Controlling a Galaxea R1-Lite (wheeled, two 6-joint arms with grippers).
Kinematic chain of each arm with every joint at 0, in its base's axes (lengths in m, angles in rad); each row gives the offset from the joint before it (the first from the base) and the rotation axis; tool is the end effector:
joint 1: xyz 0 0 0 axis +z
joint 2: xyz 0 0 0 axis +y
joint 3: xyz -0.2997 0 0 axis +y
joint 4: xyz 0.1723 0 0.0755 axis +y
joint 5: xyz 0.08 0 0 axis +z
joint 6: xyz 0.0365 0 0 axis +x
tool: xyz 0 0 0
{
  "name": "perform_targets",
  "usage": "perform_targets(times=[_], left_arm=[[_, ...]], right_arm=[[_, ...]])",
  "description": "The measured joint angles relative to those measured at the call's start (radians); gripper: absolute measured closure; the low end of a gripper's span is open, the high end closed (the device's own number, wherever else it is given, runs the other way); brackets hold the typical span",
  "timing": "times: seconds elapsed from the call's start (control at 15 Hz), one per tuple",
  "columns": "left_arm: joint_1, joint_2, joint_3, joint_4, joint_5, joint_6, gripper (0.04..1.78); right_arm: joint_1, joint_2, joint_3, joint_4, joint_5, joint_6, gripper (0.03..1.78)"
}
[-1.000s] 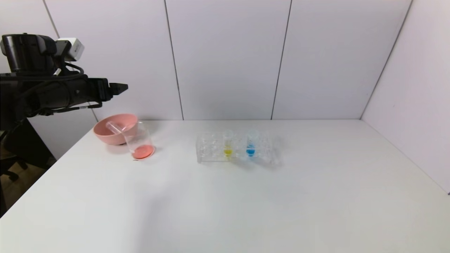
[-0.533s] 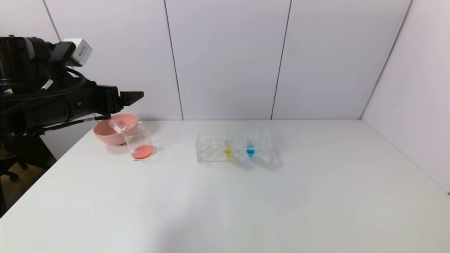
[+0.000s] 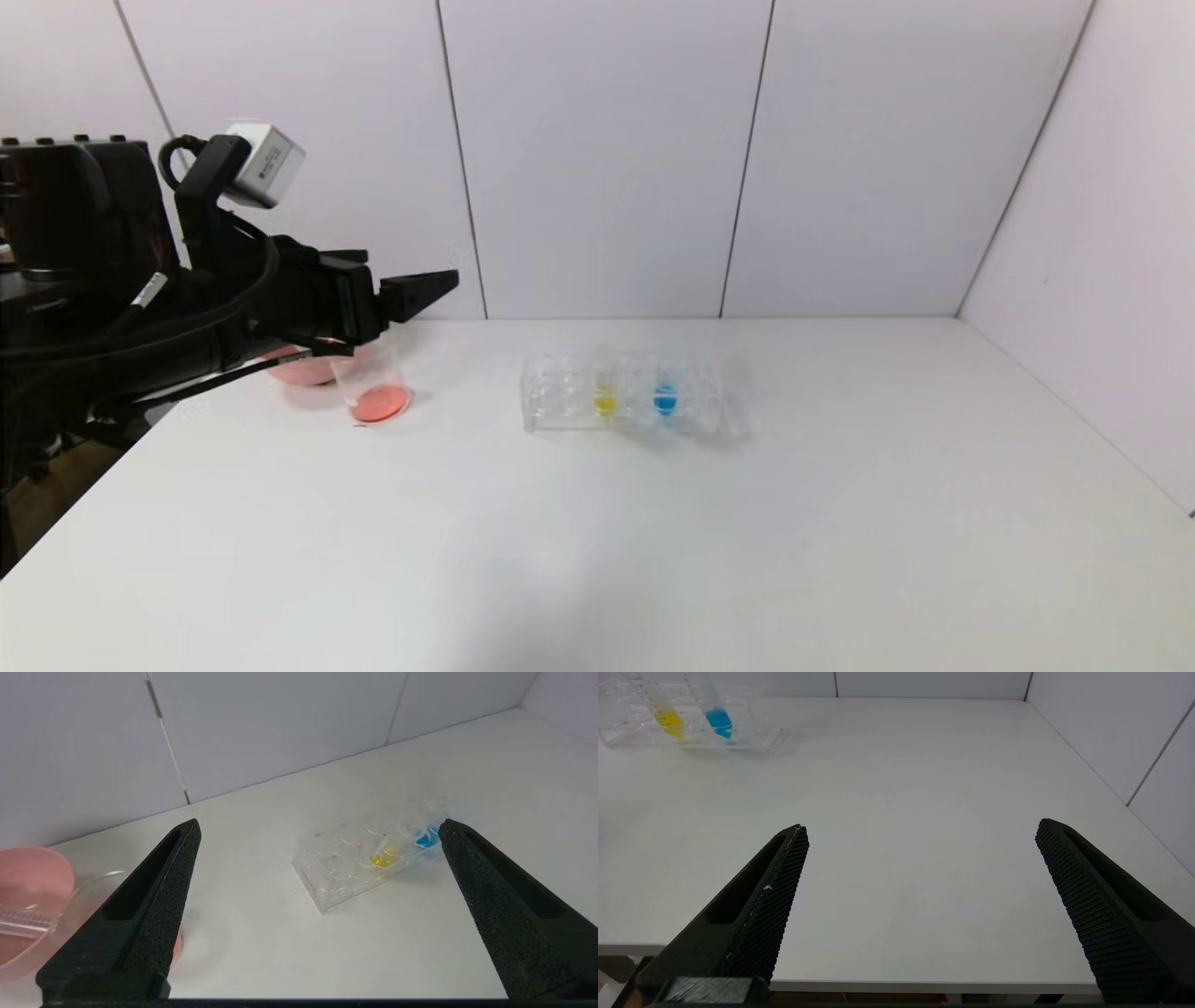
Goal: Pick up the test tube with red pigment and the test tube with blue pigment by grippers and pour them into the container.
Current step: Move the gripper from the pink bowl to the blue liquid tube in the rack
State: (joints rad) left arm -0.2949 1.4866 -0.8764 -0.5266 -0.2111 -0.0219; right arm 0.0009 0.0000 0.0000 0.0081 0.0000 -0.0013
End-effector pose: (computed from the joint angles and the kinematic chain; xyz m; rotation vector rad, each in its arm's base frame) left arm 0.2605 -0.0871 0.2521 -0.0179 0.0900 -0.5048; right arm -0.0109 0.0000 0.0746 -0.0013 0.0081 0.0009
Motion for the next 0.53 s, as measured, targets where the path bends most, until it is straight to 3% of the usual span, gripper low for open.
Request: perform_targets(times=[0.53], left_arm=[[-0.107, 0.008, 0.089, -0.026, -0.165, -0.001, 0.04]], right_arm=[[0.0, 0.0, 0.0, 0.0, 0.0, 0.0, 0.04]])
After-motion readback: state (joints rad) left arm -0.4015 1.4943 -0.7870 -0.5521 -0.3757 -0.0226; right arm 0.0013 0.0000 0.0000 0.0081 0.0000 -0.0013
